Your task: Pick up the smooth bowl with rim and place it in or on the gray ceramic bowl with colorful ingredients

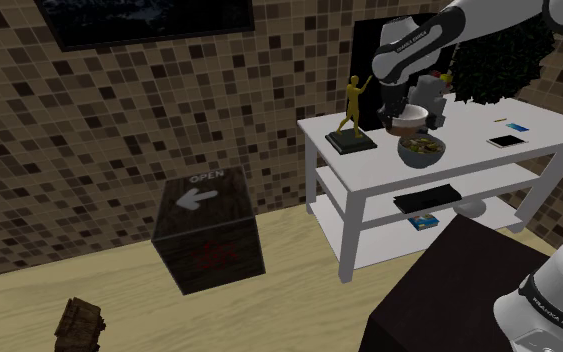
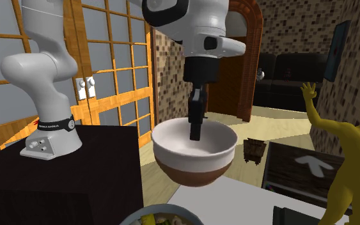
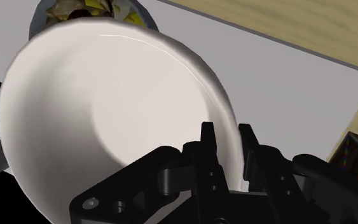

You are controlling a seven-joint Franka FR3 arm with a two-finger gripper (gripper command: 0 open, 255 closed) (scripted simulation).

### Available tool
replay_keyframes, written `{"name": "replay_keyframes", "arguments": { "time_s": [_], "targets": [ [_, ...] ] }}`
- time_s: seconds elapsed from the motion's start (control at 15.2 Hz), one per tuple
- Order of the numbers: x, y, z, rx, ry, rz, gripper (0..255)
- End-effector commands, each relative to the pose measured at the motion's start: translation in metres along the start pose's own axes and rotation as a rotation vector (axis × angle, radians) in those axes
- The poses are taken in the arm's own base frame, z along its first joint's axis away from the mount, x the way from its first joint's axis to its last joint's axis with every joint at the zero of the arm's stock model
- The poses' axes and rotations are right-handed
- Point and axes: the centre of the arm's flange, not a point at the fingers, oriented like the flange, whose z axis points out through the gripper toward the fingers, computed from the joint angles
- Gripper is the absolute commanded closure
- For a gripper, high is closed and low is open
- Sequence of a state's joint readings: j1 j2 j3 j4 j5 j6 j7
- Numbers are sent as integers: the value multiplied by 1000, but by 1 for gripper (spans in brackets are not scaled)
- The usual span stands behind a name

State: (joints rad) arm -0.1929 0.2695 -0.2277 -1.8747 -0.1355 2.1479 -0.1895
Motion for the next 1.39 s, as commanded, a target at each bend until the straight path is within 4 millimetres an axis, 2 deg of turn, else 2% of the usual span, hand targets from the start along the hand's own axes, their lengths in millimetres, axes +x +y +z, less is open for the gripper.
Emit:
{"name": "replay_keyframes", "arguments": {
  "time_s": [0.0,0.46,1.32],
  "targets": [
    [-9,25,2,0,0,-1,255],
    [-36,110,12,0,0,-1,255],
    [-34,98,80,0,0,-1,255]
  ]
}}
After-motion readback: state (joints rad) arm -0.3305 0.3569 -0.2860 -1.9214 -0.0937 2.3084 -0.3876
